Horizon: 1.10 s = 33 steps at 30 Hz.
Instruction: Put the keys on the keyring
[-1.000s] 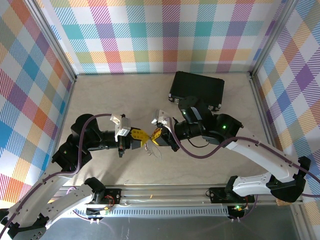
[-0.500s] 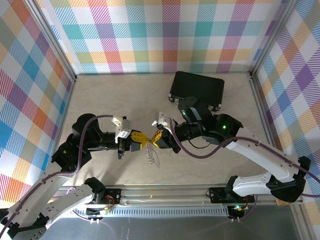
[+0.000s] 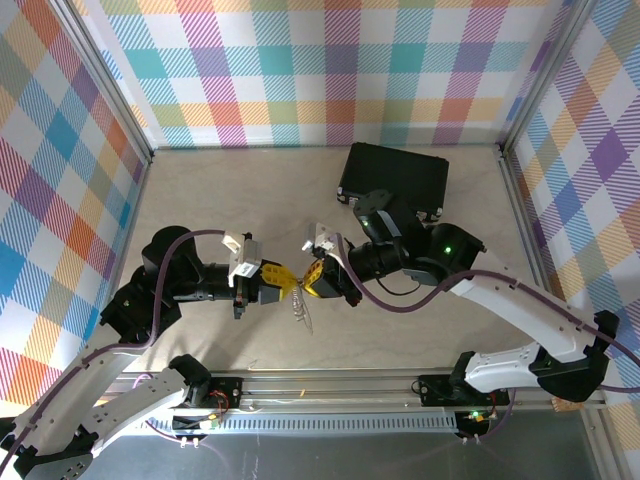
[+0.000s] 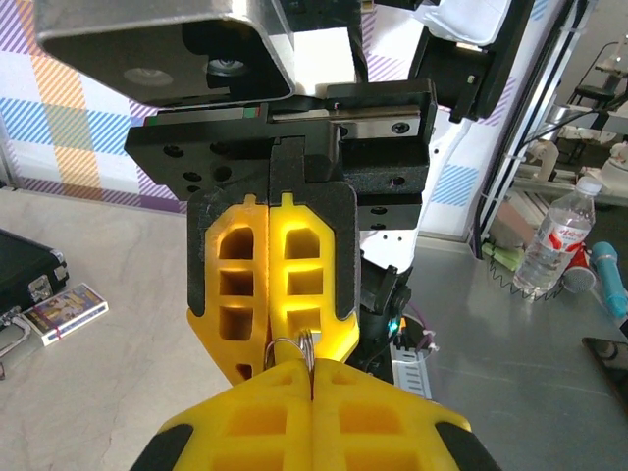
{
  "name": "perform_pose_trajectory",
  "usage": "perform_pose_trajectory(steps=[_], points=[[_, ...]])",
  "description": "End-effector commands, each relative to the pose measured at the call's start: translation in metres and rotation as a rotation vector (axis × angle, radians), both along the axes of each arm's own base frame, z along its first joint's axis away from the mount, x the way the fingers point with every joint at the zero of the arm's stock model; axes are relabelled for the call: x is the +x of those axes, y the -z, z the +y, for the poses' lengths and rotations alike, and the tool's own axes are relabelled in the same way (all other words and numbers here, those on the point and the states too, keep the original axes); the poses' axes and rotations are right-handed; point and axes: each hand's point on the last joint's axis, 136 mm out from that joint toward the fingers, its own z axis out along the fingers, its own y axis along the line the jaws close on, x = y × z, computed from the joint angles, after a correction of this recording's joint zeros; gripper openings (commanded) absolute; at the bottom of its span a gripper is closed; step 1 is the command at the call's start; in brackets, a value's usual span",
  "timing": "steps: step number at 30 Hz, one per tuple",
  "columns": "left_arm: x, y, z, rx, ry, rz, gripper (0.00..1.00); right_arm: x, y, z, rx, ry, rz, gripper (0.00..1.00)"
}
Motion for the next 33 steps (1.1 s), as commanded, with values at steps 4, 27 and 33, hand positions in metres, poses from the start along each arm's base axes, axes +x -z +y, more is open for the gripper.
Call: perform_pose_trajectory(steps=[4,27,33], points=[[-0.005,-0.007,0.004,0.008,0.000,-0.038,0.00,-0.006,-0.021,0.003,0.046,-0.022,0.028,0.00],[0.004,0.000,0.005,0.026,-0.053,-0.057,0.00,-0.024,-0.030,0.002,0.075,-0.096,0.110,0.00],[0.005,0.001,0.004,0.025,-0.050,-0.056,0.00,-0.028,-0.032,0.001,0.076,-0.097,0.152,0.00]])
